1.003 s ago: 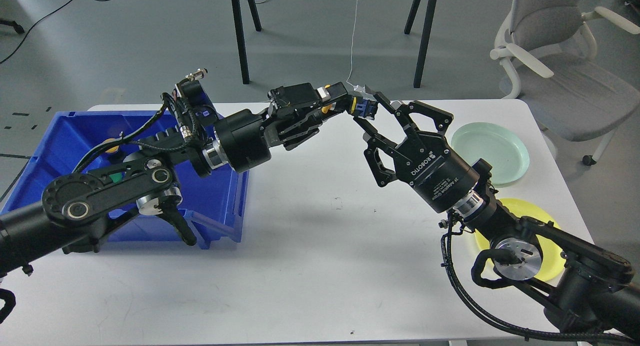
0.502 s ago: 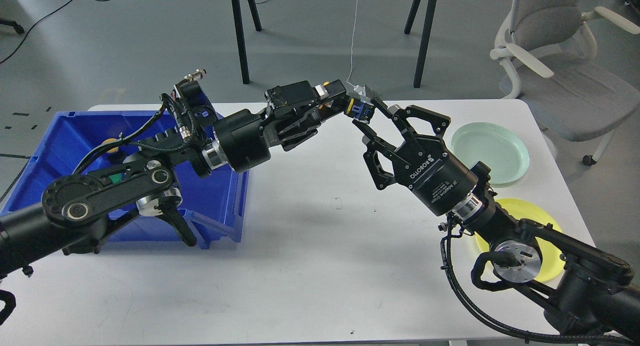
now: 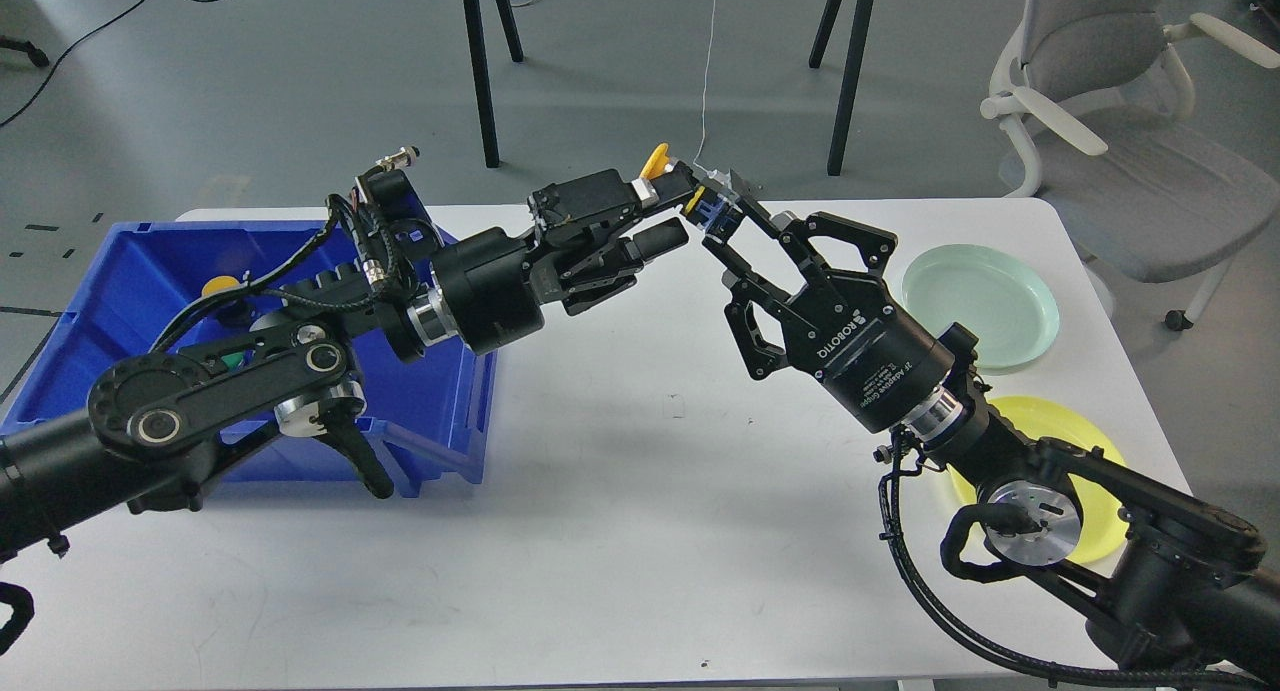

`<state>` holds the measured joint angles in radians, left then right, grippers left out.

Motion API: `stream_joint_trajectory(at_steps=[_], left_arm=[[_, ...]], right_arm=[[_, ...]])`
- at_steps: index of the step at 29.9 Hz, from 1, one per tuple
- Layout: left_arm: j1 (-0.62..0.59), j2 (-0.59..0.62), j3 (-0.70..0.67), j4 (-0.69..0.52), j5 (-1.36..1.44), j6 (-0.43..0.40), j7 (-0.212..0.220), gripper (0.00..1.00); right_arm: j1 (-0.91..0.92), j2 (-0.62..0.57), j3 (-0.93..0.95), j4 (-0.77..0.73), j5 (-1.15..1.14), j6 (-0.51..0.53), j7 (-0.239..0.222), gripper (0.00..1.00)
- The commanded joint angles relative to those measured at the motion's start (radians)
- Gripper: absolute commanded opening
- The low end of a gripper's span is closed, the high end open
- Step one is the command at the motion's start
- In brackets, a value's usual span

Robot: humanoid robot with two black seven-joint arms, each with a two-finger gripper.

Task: Pass button and place on color plate
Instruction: 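Close the right gripper on the yellow button and open the left gripper, then carry the yellow button with the right gripper onto the yellow plate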

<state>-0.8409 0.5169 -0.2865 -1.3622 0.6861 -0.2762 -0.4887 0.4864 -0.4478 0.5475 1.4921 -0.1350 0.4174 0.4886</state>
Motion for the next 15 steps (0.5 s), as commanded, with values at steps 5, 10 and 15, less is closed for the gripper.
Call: stream_joint_trajectory(at_steps=[5, 10, 15], left_arm=[[0.002, 0.0, 0.0, 0.0, 0.0, 0.002, 0.0, 0.68], [0.014, 0.002, 0.0, 0.003, 0.0, 0.003, 0.0, 0.69], [0.019, 0.002, 0.0, 0.003, 0.0, 0.003, 0.0, 0.7]], right_arm=[[-0.002, -0.015, 0.018, 0.002, 0.001, 0.001, 0.0, 0.19], [-0.044, -0.084, 0.092, 0.007, 0.003, 0.012, 0.0, 0.19], [-0.14, -0.17, 0.184, 0.008, 0.002, 0.015, 0.0, 0.19]])
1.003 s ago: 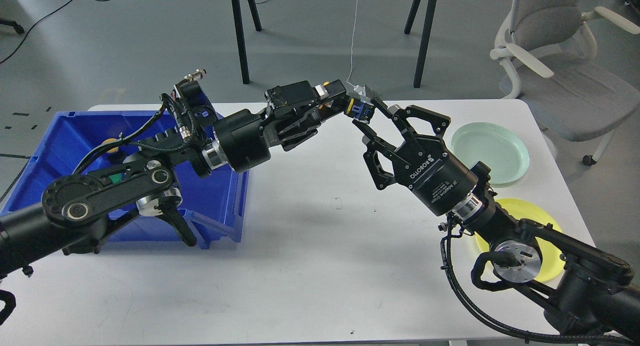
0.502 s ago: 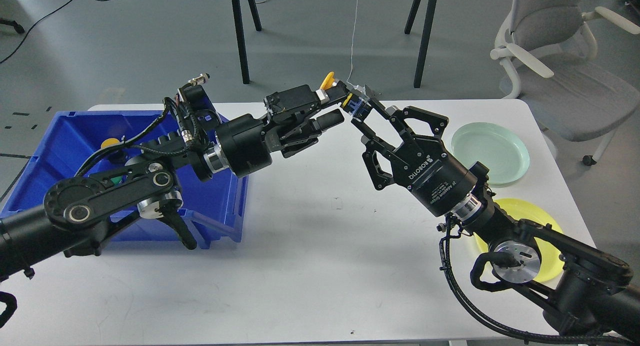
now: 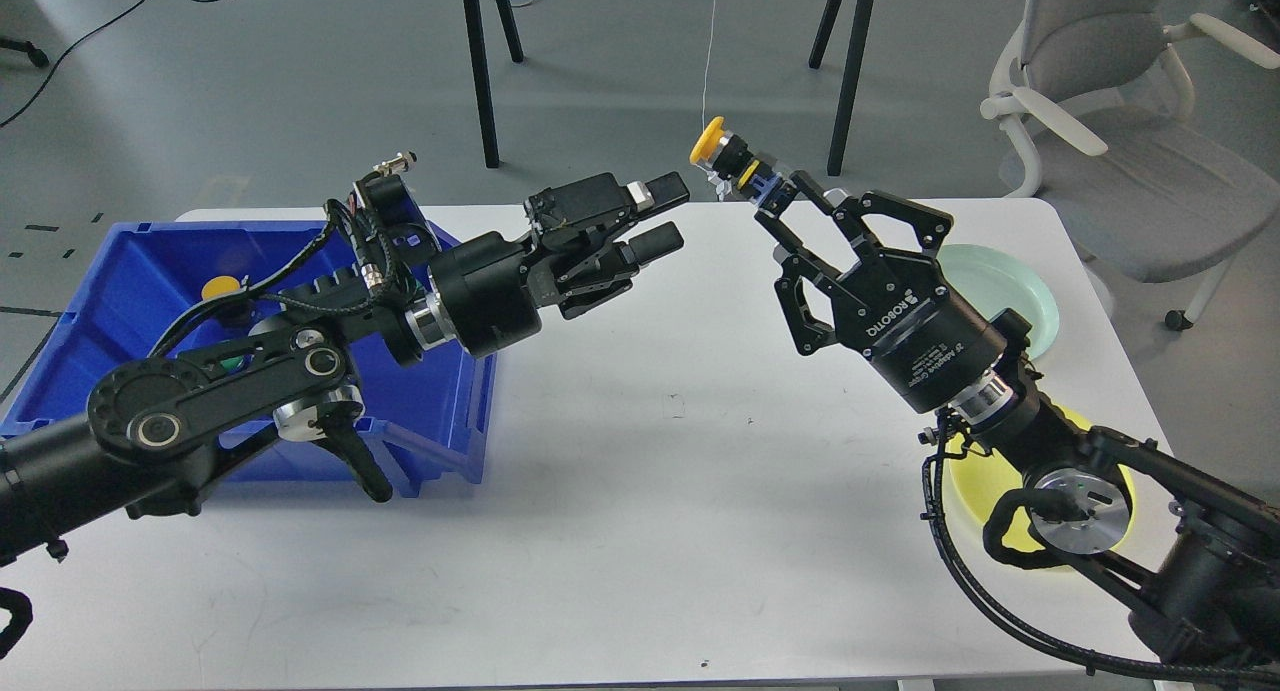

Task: Pass button and place on color plate
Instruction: 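Carry the yellow button with the right gripper onto the yellow plate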

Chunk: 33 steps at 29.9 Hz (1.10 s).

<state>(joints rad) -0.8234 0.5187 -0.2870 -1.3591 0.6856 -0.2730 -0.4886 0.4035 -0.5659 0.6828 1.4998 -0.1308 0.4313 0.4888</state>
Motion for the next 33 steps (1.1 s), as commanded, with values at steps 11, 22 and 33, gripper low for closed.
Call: stream_joint_trajectory(at_steps=[11, 22, 33], left_arm=[[0.009, 0.0, 0.0, 0.005, -0.001, 0.02, 0.0, 0.71], [0.01, -0.002, 0.0, 0.006, -0.001, 0.02, 0.0, 0.71], [0.018, -0.002, 0.0, 0.006, -0.001, 0.02, 0.0, 0.71]], right_arm=[[-0.446, -0.325, 0.123, -0.018, -0.007, 0.0, 0.0, 0.19], [-0.601, -0.298, 0.113, -0.207, 0.013, 0.043, 0.0, 0.18], [-0.557, -0.203, 0.126, -0.368, 0.079, 0.057, 0.0, 0.21]])
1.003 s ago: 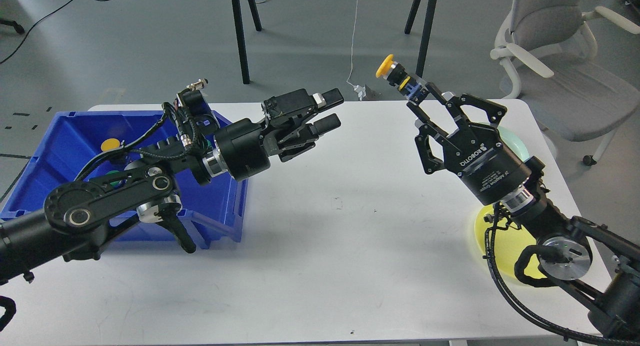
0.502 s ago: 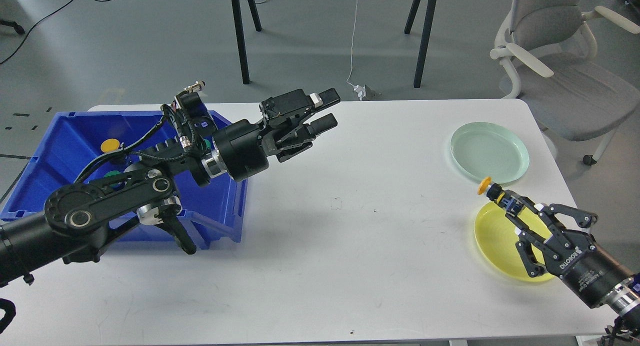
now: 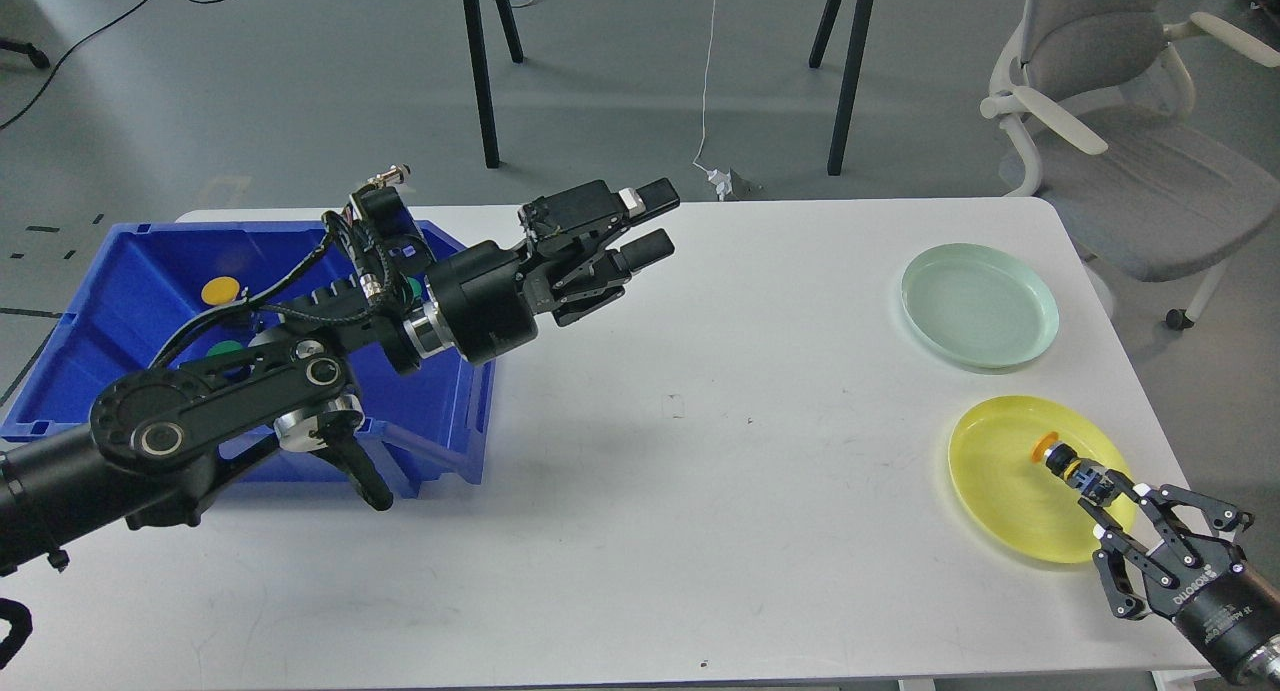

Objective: Pass button and place on color plate

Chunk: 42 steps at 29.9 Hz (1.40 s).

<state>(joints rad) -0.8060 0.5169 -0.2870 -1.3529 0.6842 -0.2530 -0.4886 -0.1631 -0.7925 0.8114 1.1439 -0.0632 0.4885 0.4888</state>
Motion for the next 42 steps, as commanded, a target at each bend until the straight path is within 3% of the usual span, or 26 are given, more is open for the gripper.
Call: stream_joint_trajectory(at_steps=[1, 3, 9, 22, 25, 29, 36, 42], left_arm=[[0.001, 0.0, 0.0, 0.0, 0.0, 0.0, 0.0, 0.71], [0.001, 0.0, 0.0, 0.0, 0.0, 0.0, 0.0, 0.71], [0.001, 0.0, 0.0, 0.0, 0.002, 0.0, 0.0, 0.72], [0.002, 0.008, -0.02, 0.0, -0.009, 0.0, 0.0, 0.72], [0.013, 0.035, -0.084, 0.0, -0.009, -0.006, 0.0, 0.74], [0.022, 0.168, -0.172, -0.005, -0.008, -0.029, 0.0, 0.75], [-0.044, 0.406, -0.161, -0.005, 0.03, -0.097, 0.0, 0.8], [-0.047, 0.621, -0.149, -0.009, 0.455, -0.236, 0.0, 0.8]], right_arm=[[0.01, 0.038, 0.0, -0.013, 0.011, 0.0, 0.0, 0.21], [0.011, 0.053, 0.0, -0.015, 0.011, 0.0, 0.0, 0.24], [0.013, 0.084, -0.001, -0.015, 0.011, 0.0, 0.0, 0.6], [0.013, 0.098, 0.028, 0.0, 0.032, 0.0, 0.0, 0.93], [0.014, 0.098, 0.093, 0.019, 0.034, 0.0, 0.0, 0.94], [0.04, 0.087, 0.178, 0.088, 0.033, 0.0, 0.0, 0.94], [0.284, 0.096, 0.155, 0.119, 0.033, 0.0, 0.0, 0.95], [0.404, 0.114, 0.075, 0.114, 0.031, 0.0, 0.0, 0.95]])
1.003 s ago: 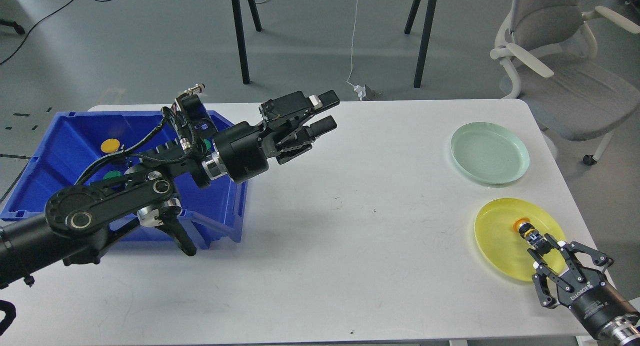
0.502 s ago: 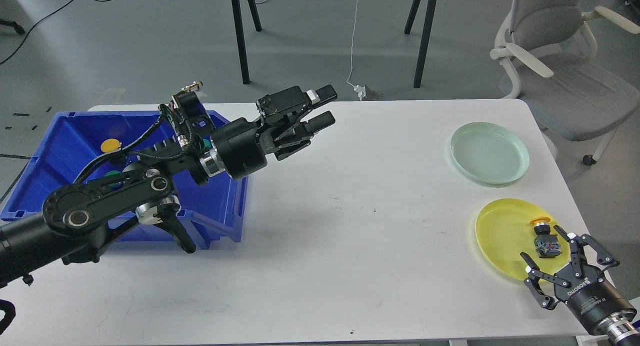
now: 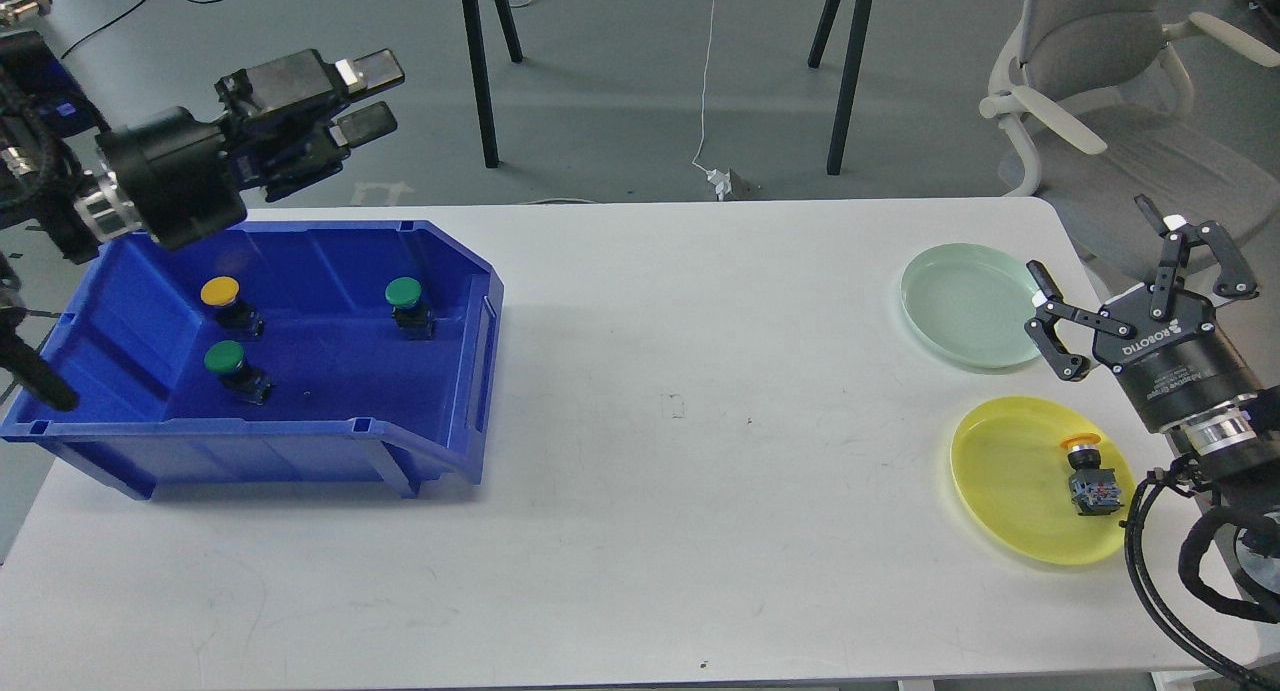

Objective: Pass button and place on color plate

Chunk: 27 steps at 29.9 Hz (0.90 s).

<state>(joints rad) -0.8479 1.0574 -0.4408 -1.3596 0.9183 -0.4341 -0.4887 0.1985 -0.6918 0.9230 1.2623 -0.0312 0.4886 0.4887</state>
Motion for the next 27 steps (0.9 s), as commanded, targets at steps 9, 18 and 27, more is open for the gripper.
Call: stream_joint_trajectory(at_steps=[9, 18, 27], left_arm=[[-0.007, 0.112, 0.144, 0.141, 0.686, -0.055, 0.0, 0.81], [-0.005, -0.108, 0.209, 0.473, 0.752, -0.055, 0.0, 0.83], [-0.003, -0.2, 0.212, 0.591, 0.752, -0.055, 0.0, 0.86]], right_arm=[[0.053, 0.052, -0.076, -0.012, -0.004, 0.0, 0.0, 0.96], [0.036, 0.048, -0.076, -0.012, -0.004, 0.0, 0.0, 0.96], [0.021, 0.043, -0.076, -0.011, -0.004, 0.0, 0.0, 0.96]])
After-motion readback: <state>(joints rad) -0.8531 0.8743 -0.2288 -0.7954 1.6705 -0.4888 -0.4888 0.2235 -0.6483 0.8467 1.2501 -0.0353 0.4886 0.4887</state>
